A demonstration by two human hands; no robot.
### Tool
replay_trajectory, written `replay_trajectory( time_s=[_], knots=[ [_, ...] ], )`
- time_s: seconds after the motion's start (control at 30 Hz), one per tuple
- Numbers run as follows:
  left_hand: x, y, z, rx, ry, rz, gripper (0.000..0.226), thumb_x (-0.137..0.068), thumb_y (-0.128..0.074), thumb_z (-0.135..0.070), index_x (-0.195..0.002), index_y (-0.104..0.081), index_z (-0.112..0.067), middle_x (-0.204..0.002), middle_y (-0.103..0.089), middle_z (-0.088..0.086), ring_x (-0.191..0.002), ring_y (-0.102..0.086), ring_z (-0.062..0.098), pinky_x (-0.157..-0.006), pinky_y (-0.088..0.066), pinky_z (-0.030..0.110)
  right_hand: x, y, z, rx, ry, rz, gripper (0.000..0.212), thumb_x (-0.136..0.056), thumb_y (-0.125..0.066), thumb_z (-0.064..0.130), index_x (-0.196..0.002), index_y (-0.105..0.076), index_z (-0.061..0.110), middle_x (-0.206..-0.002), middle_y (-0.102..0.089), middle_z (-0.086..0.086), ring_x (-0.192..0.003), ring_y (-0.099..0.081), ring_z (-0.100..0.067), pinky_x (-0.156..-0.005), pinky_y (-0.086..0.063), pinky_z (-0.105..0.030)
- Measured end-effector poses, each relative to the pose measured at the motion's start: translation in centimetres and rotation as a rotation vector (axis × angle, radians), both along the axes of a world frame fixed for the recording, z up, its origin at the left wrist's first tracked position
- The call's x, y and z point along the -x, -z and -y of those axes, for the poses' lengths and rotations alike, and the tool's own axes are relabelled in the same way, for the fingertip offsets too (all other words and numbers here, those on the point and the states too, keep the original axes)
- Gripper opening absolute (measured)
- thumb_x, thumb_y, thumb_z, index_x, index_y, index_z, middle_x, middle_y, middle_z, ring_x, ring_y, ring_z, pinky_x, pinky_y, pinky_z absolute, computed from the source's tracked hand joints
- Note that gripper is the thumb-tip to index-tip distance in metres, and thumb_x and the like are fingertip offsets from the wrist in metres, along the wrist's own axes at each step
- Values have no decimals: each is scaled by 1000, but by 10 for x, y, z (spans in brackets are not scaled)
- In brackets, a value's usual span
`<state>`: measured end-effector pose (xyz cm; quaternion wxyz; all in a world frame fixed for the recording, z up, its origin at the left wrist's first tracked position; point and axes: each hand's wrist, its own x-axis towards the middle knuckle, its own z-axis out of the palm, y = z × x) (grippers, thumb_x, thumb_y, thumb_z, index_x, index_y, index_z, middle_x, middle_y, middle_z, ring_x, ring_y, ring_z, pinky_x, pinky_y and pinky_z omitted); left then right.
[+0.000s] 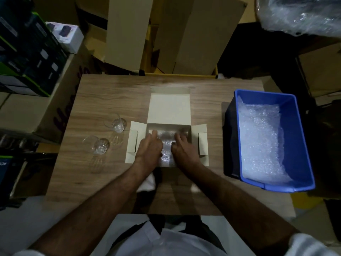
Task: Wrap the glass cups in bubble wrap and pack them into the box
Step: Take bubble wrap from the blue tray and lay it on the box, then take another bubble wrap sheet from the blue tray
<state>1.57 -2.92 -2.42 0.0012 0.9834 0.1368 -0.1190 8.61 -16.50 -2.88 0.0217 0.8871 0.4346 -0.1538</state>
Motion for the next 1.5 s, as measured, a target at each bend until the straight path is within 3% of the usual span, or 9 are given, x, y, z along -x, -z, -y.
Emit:
replay_trajectory(
  time_s=[0.13, 0.47, 0.67, 0.8, 0.97, 1.17, 1.27, 1.4, 1.5],
  knots=[
    [-1, 14, -8, -82, 204, -125, 36, -92, -62, -20, -126, -65, -6, -153, -39, 22, -131, -48, 33, -105, -41, 40, -8, 11, -2, 59, -77, -151, 41, -96, -65, 20, -133, -57, 5, -155, -31, -22, -123, -55, -32, -90, -53, -39],
    [-6, 6, -4, 2, 230, -223, 36, -90, -66, -21, -123, -63, -7, -142, -51, 19, -113, -64, 28, -96, -52, 40, -12, 12, -1, 64, -134, -126, 46, -98, -61, 18, -139, -53, -1, -154, -33, -26, -130, -51, -37, -98, -52, -43],
    [2, -7, -3, 135, 178, 13, 64, -86, -74, -44, -135, -57, -5, -140, -54, 17, -126, -55, 31, -107, -43, 40, -13, -10, 31, -271, -78, -69, 66, -83, -76, 16, -142, -49, 1, -154, -40, -25, -136, -48, -40, -90, -57, -46],
    [2, -23, 12, 199, 158, 165, 77, -87, -74, -44, -148, -41, -10, -157, -38, 18, -139, -45, 31, -113, -41, 45, -20, -29, 60, -400, -39, 28, 62, -89, -66, 25, -143, -46, 1, -155, -38, -25, -143, -38, -38, -116, -37, -46],
    [-24, -43, 53, 291, 178, 326, 73, -93, -66, -44, -152, -38, -11, -166, -19, 20, -148, -33, 34, -112, -40, 43, -35, -44, 112, -510, 197, 79, 54, -97, -52, 29, -145, -48, 3, -158, -35, -25, -145, -37, -41, -116, -35, -50],
    [-63, -41, 125, 325, 278, 386, 67, -99, -51, -47, -152, -40, -7, -164, -23, 22, -149, -30, 32, -116, -37, 41, -43, -54, 180, -512, 358, 184, 59, -94, -62, 27, -146, -49, 4, -156, -39, -25, -142, -41, -40, -115, -39, -49],
    [-79, -39, 159, 349, 331, 362, 63, -106, -35, -47, -153, -38, -5, -163, -26, 23, -154, -20, 32, -116, -35, 45, -49, -48, 214, -518, 417, 201, 57, -98, -50, 34, -147, -48, 6, -157, -37, -24, -144, -40, -40, -116, -38, -49],
    [-98, -44, 198, 429, 333, 400, 63, -100, -47, -39, -151, -42, -1, -160, -27, 28, -148, -32, 39, -119, -29, 46, -63, -34, 254, -431, 461, 165, 63, -92, -58, 35, -146, -50, 4, -155, -38, -28, -142, -42, -43, -112, -42, -53],
    [-114, -38, 214, 404, 288, 329, 70, -97, -41, -44, -154, -37, -4, -164, -18, 24, -151, -25, 41, -119, -28, 51, -75, -30, 277, -241, 486, 39, 81, -88, -67, 42, -156, -34, 12, -165, -17, -22, -152, -23, -38, -120, -32, -49]
  ],
)
